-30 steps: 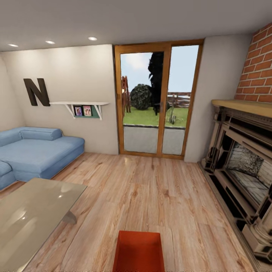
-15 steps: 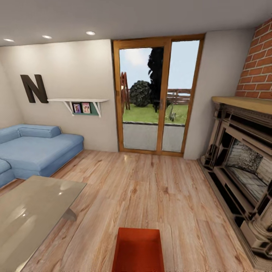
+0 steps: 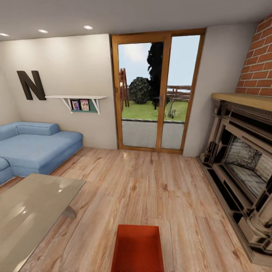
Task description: Move the two storage containers from the living room to the garage. In the garage, place one container on the floor and stack the other container on top of it (either order is fine).
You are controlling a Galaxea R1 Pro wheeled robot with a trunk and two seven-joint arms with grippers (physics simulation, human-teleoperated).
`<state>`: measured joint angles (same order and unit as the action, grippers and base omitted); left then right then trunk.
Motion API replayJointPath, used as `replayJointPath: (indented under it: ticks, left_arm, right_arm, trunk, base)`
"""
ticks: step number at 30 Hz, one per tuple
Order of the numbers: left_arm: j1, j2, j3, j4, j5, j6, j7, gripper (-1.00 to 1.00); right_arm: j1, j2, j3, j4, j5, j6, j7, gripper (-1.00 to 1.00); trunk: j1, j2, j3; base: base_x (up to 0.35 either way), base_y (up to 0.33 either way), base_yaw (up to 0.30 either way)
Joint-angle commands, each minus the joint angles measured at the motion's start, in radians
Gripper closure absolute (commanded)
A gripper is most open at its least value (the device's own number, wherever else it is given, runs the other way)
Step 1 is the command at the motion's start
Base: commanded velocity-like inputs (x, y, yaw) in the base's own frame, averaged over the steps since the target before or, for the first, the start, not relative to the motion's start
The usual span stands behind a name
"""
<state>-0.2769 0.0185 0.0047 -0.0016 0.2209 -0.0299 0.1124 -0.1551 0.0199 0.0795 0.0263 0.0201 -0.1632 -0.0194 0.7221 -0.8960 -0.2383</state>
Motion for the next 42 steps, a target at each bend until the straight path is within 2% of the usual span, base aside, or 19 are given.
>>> replayJointPath:
  ticks: [1, 24, 42]
  left_arm:
    - [-0.001, 0.0, 0.0, 0.001, 0.006, -0.003, 0.001, -1.0]
    - [-0.001, 0.0, 0.0, 0.0, 0.006, -0.003, 0.001, -1.0]
    - [-0.001, -0.002, 0.0, 0.0, 0.006, -0.004, 0.001, -1.0]
  right_arm:
    - [-0.001, 0.0, 0.007, 0.003, 0.002, -0.005, -0.002, -1.0]
    - [-0.001, 0.001, 0.011, 0.003, 0.004, -0.005, -0.001, -1.0]
    - [-0.001, 0.004, 0.012, 0.003, 0.004, -0.004, -0.001, -1.0]
  trunk:
    - [0.0, -0.001, -0.003]
    - [0.0, -0.001, -0.04]
    - [0.0, -0.001, -0.069]
  base:
    - [0.0, 0.0, 0.0]
    - [0.0, 0.0, -0.001]
    - [0.0, 0.0, -0.084]
